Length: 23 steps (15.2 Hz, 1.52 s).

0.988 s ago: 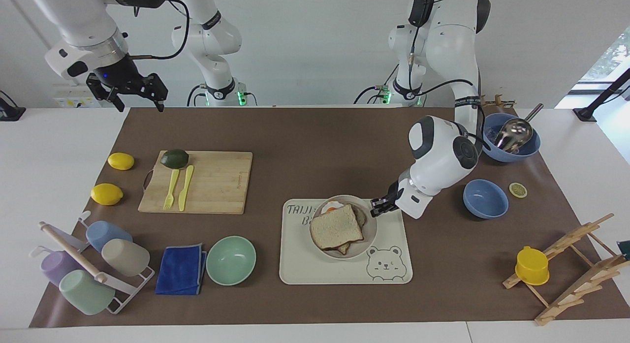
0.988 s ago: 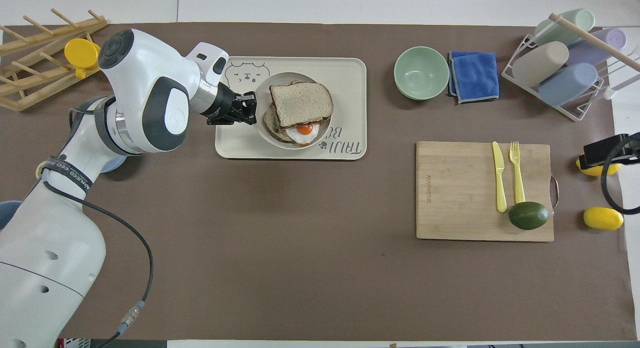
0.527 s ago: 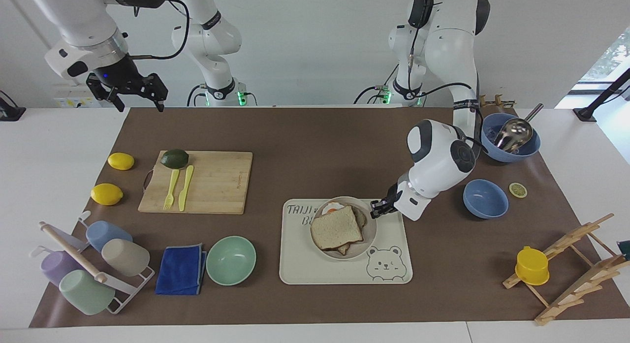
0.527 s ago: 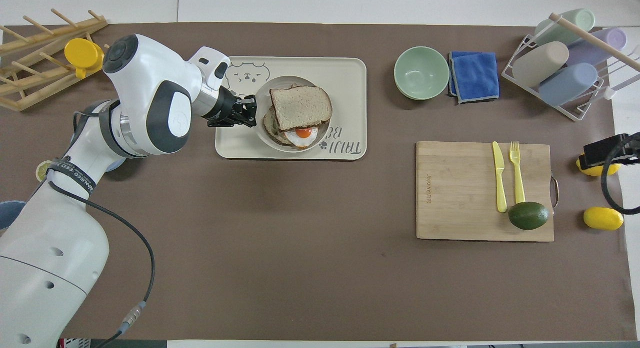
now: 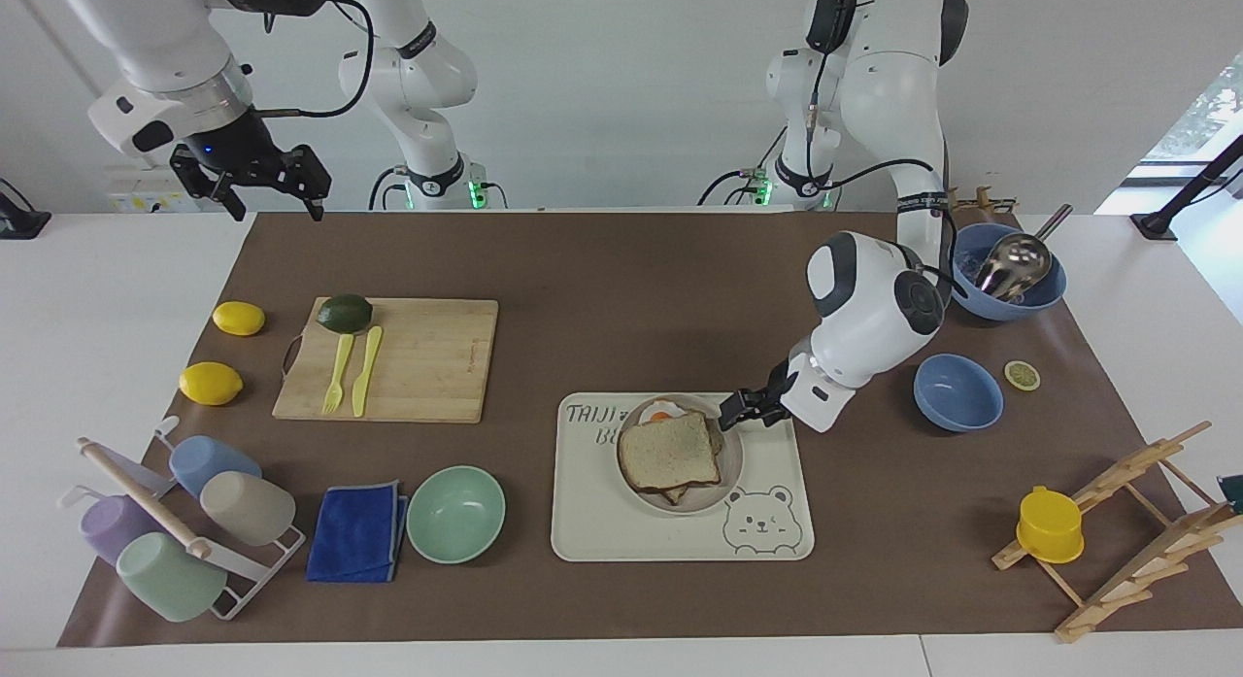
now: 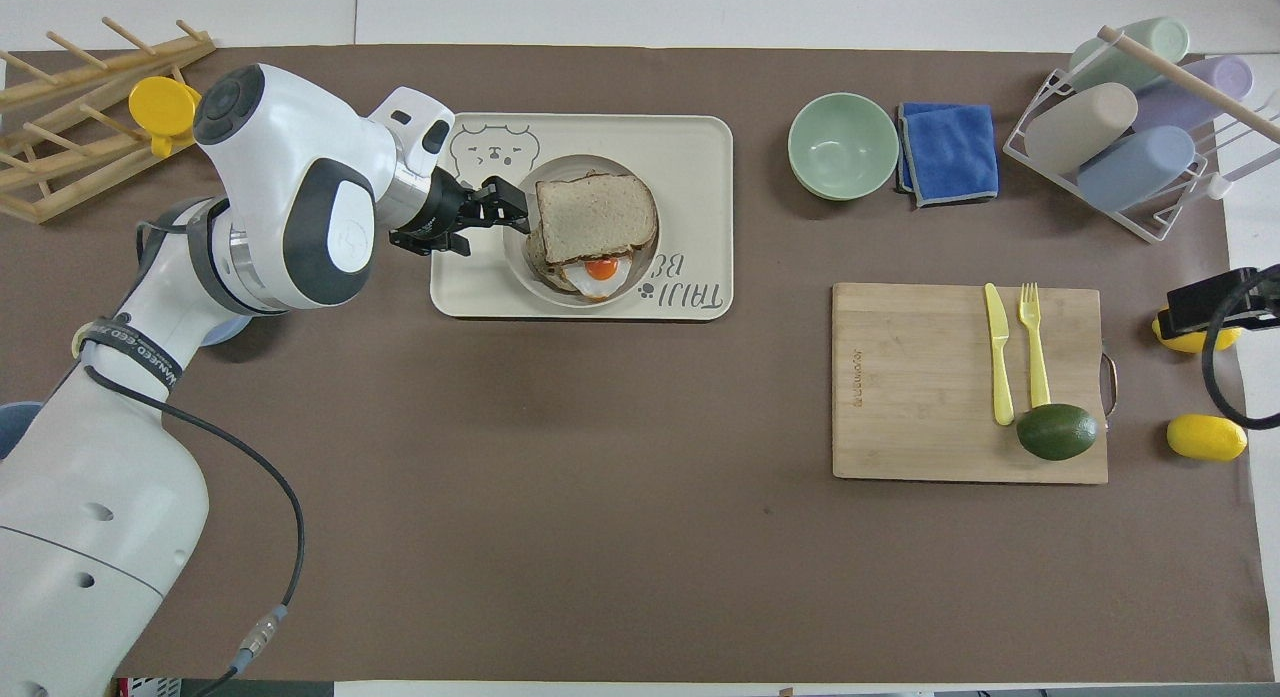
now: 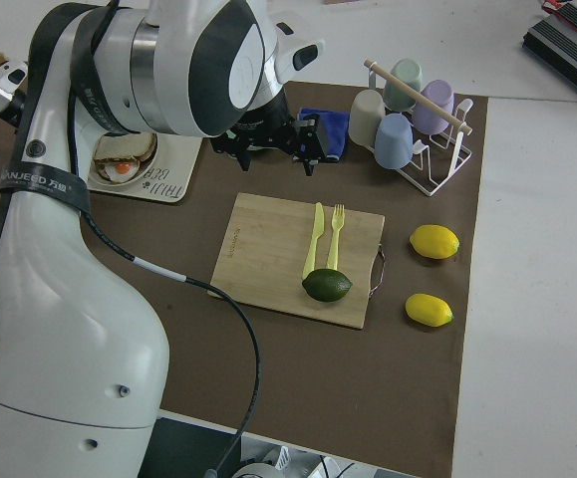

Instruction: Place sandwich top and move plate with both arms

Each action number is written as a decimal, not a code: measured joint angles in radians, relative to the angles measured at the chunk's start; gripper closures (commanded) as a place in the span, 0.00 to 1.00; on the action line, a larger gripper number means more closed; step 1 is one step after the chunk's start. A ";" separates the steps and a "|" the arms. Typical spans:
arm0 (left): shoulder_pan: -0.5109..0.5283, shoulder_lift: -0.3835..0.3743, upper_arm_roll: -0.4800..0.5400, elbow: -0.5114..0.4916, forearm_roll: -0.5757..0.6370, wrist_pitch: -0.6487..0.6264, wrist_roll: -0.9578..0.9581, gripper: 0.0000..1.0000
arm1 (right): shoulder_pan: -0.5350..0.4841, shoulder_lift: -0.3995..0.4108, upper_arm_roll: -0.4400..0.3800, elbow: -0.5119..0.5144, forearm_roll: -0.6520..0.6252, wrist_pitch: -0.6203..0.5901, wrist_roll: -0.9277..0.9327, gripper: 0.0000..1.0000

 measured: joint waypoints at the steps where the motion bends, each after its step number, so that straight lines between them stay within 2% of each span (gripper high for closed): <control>1: 0.000 -0.018 0.014 0.001 0.000 -0.009 0.000 0.00 | 0.000 0.000 0.000 0.000 0.000 0.000 0.000 0.00; 3: 0.001 -0.071 0.057 0.004 0.041 -0.076 0.007 0.00 | 0.000 0.000 0.000 0.000 0.000 0.000 0.000 0.00; 6: 0.010 -0.186 0.094 0.006 0.247 -0.202 0.014 0.00 | 0.000 0.000 0.000 0.000 0.000 0.000 0.000 0.00; 8: 0.023 -0.261 0.099 0.007 0.332 -0.260 0.016 0.00 | 0.000 0.000 0.000 0.000 0.000 0.000 0.000 0.00; 13: 0.068 -0.413 0.106 0.007 0.402 -0.369 0.037 0.00 | 0.000 0.000 0.000 0.000 0.000 0.000 0.000 0.00; 17: 0.067 -0.496 0.098 0.007 0.434 -0.546 0.038 0.00 | 0.000 0.000 0.000 0.000 0.000 0.000 0.000 0.00; 20: 0.095 -0.538 0.058 0.003 0.439 -0.660 0.038 0.00 | 0.000 0.000 0.000 0.000 0.000 0.000 0.000 0.00; 23: 0.172 -0.542 -0.008 -0.016 0.440 -0.680 0.076 0.00 | 0.000 0.000 0.000 0.000 0.000 0.000 0.000 0.00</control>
